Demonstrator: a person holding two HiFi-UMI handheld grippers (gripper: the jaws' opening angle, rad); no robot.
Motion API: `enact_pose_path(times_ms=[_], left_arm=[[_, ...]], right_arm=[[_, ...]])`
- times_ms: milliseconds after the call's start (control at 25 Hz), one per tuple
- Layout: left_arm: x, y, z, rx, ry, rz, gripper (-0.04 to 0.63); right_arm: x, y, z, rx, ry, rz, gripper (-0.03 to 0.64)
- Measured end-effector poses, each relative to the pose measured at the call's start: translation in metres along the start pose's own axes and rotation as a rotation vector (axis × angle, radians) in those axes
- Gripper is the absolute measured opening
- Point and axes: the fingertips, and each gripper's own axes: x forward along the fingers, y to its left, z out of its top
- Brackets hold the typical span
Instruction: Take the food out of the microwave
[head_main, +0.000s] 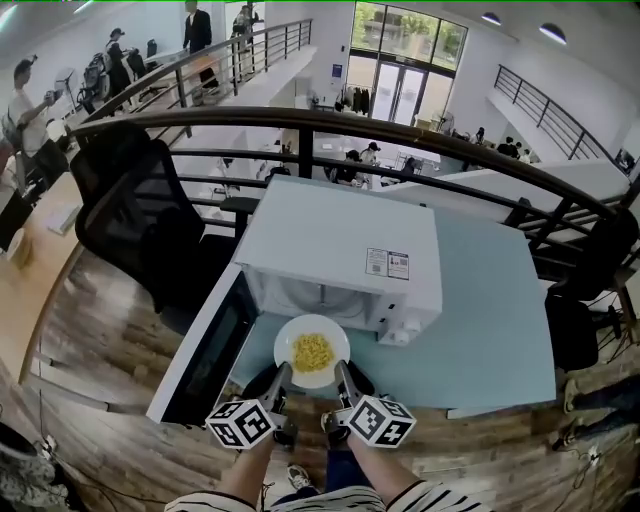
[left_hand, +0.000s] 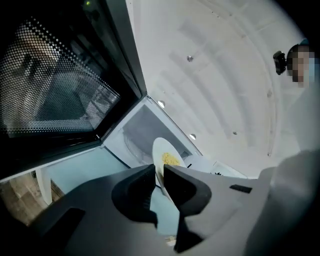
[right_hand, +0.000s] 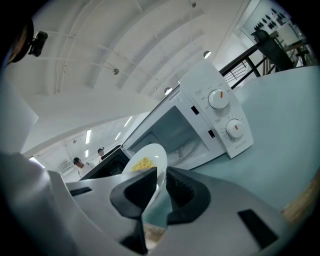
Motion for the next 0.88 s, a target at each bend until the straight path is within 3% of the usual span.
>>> enact_pose_path(times_ms=[880], left_arm=[[-0.09, -0.024, -0.043, 0.005, 0.028, -0.026, 0.061]], right_arm=[[-0.084, 0.02, -0.05, -0.02, 0.022, -0.024, 0.071]])
